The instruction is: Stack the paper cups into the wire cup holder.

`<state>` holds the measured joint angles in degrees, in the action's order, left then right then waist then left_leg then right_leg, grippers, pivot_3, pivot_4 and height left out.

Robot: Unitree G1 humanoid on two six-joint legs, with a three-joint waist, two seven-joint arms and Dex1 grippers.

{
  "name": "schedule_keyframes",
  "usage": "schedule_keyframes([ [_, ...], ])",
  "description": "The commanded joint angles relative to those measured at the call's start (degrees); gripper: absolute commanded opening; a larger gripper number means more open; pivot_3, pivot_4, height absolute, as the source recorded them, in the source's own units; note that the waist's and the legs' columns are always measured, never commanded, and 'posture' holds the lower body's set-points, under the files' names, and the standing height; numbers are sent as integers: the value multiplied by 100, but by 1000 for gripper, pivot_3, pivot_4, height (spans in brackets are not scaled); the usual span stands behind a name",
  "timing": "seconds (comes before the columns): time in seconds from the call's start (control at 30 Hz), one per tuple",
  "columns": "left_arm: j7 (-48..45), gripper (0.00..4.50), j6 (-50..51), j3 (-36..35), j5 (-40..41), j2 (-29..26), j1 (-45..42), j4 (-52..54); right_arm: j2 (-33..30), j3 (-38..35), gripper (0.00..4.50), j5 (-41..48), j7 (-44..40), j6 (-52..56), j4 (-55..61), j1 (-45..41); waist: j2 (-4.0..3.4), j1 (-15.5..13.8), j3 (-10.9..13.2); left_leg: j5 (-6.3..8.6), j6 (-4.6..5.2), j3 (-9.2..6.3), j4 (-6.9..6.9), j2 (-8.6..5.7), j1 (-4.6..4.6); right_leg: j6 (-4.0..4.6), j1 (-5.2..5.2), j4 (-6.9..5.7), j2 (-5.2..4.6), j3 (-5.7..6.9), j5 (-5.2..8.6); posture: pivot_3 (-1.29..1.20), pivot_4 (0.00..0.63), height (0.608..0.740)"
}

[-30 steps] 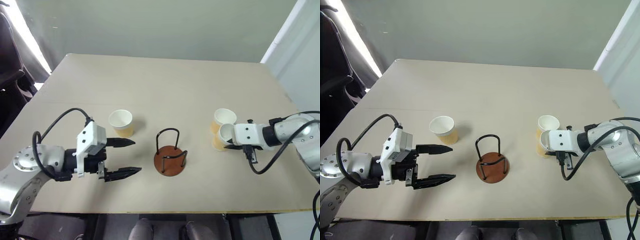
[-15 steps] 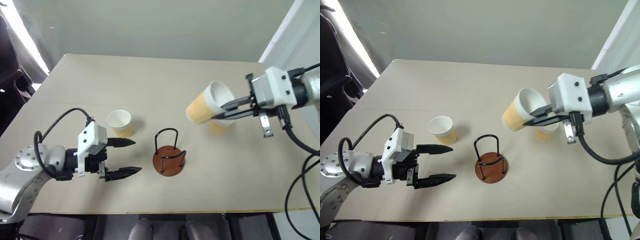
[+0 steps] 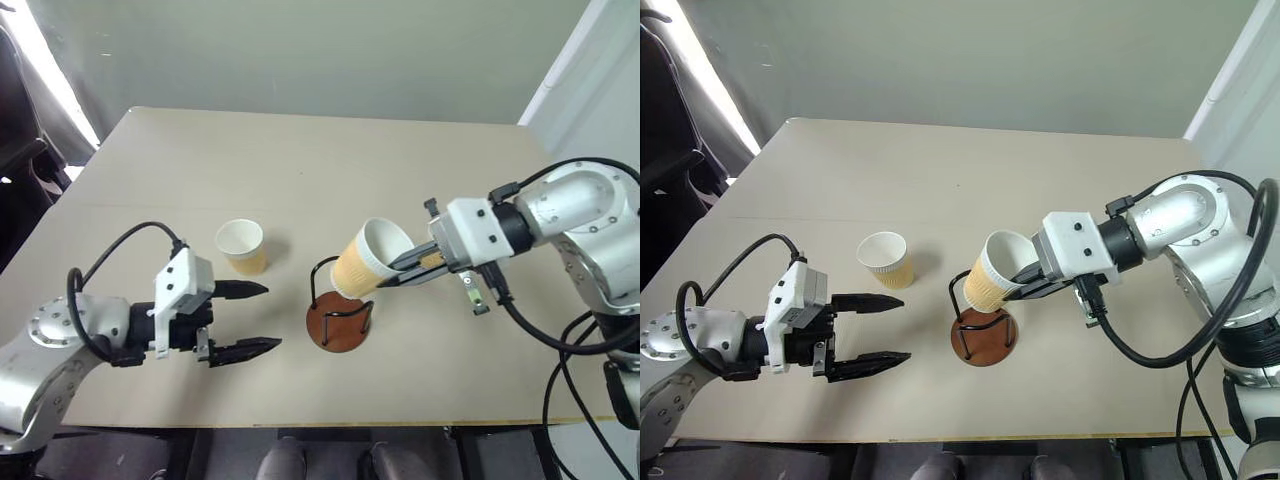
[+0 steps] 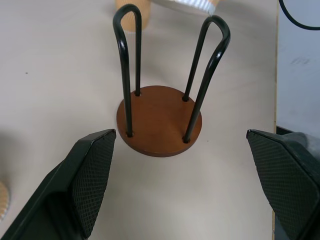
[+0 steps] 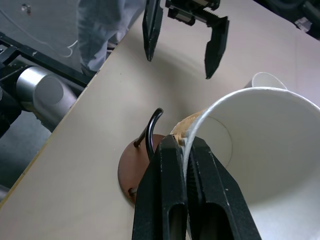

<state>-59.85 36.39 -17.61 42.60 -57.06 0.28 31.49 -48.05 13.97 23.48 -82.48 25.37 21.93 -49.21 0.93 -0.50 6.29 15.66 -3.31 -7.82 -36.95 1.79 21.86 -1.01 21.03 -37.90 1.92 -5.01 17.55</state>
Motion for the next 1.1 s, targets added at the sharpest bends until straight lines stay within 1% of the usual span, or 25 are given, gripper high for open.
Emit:
schedule_keyframes([
  [0.03,20,4500,-1,-232,69,-34,59,201,18,-42,51,-70,20,-117,25,-127,0,-1,0,0,0,0,0,0,0,0,0,0,0,0,0,0,150,740],
  [0.17,62,4500,-2,-271,83,-30,120,240,139,82,51,-203,76,-189,-9,-143,0,-2,0,0,0,-1,0,0,0,0,0,0,0,1,0,0,150,740],
  [0.27,84,4500,-2,-264,83,-26,123,249,196,153,599,-334,93,-253,-63,-148,0,-1,0,0,0,-1,0,0,0,0,0,0,0,1,0,0,150,740],
  [0.37,81,4500,-5,-290,82,-22,148,256,203,172,1596,-421,108,-288,-92,-152,0,0,0,0,0,-1,0,0,0,0,0,0,0,1,0,0,150,740],
  [0.47,82,4500,-17,-304,65,-22,159,250,138,106,2686,-515,102,-358,-233,-186,0,-1,0,0,0,-1,0,0,0,0,0,0,0,1,0,0,150,740],
  [0.5,86,4500,-22,-305,57,-21,154,242,73,36,3054,-611,119,-432,-419,-230,0,-1,0,0,0,-1,0,0,0,0,0,0,0,1,0,0,150,740],
  [0.57,90,4500,-26,-313,53,-20,150,236,-112,-74,3751,-1003,232,-766,-1159,-402,0,-3,0,0,0,-1,0,0,0,0,0,0,-1,0,0,0,150,740],
  [0.7,94,4500,-37,-306,40,-11,174,232,-400,68,3751,-1876,468,-1724,-3019,-717,1,-37,0,5,8,-8,0,-1,0,0,-2,0,-8,4,0,0,150,740],
  [0.77,108,4500,-40,-277,39,-4,151,229,-401,196,3751,-2122,433,-2120,-3645,-742,0,-47,0,6,10,-10,1,-1,0,0,-3,-2,-8,6,0,0,150,740],
  [0.83,119,4500,-36,-257,46,-5,123,228,-347,256,3751,-2296,405,-2426,-3992,-753,-3,-45,2,6,10,-10,9,-1,2,1,-1,-11,-8,7,-1,0,150,740],
  [1.0,109,4500,-19,-347,82,-24,170,263,-159,231,3751,-2412,337,-2654,-4392,-744,-8,11,4,4,6,-1,25,0,3,1,3,-11,-8,5,-1,0,150,740],
  [1.1,94,4500,7,-571,341,30,147,315,-115,272,3751,-2574,321,-2814,-4613,-727,-8,2,4,4,6,-2,27,0,6,2,2,-7,-9,6,-1,0,150,740],
])
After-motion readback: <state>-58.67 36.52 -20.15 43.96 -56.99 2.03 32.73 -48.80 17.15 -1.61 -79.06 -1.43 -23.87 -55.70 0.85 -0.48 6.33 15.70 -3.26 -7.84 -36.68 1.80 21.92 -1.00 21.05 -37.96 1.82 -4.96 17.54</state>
